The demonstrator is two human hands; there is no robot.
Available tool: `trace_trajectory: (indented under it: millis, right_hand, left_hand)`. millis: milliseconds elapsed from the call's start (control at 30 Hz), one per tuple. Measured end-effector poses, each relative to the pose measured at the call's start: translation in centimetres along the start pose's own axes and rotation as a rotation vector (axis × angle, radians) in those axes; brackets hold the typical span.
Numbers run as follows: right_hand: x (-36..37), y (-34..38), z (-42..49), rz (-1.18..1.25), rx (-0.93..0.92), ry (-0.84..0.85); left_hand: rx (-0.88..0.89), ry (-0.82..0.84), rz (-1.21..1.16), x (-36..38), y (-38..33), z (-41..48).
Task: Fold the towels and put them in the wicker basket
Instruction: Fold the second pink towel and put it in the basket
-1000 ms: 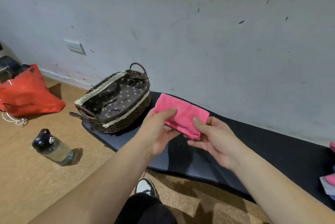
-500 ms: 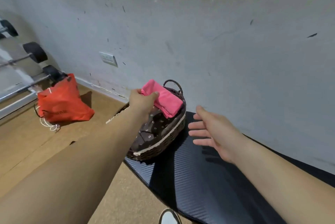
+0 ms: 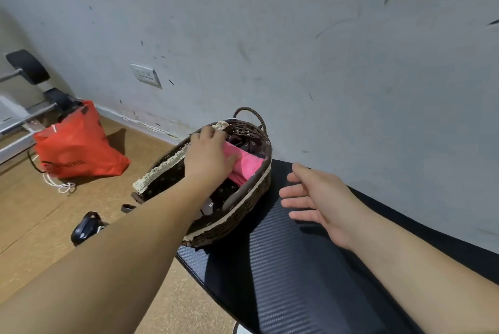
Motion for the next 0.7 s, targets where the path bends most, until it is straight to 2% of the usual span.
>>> trace_trajectory:
  millis: [67,167,233,433,567,700]
  right_hand:
    - [-0.2,-0.1,-0.3,0.006,0.004,-0.007]
    - [-0.7,-0.5,-1.2,-0.005,0.014,-0.007]
    - [-1.3,-0.8,-1.7,-0.019,0.015,-0.005]
    - [-3.0,-0.7,-3.3,-0.028,0.019,-0.020]
    - [-4.3,0.0,-5.7,-0.069,0.004,-0.023]
    - [-6.7,0.2,-9.6,-0.221,-0.049,-0.094]
  left_hand:
    - [0.151,0.118,-0.025,1.2,-1.6,-0.4]
    - [0.209,0.339,0.027,3.9,-1.9,-0.9]
    - [0.219,0.374,0.035,4.5,-1.8,-0.9]
    - [0.108,0.285,-0.149,3.9,-1.4,-0.9]
    - [0.021,0.247,-0.277,0.3,-1.2,-2.2]
    - [0.064,0.047,-0.470,-6.1,-6.0,-6.3]
Point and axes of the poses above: each hand's wrist, its own z-axis towards the middle knuckle, its own x-axis out of the palm, y = z × x, the point moved 10 cm from there along z, towards the middle knuckle, and after that the axes turned 5 degrees about y, right-handed, at the moved point
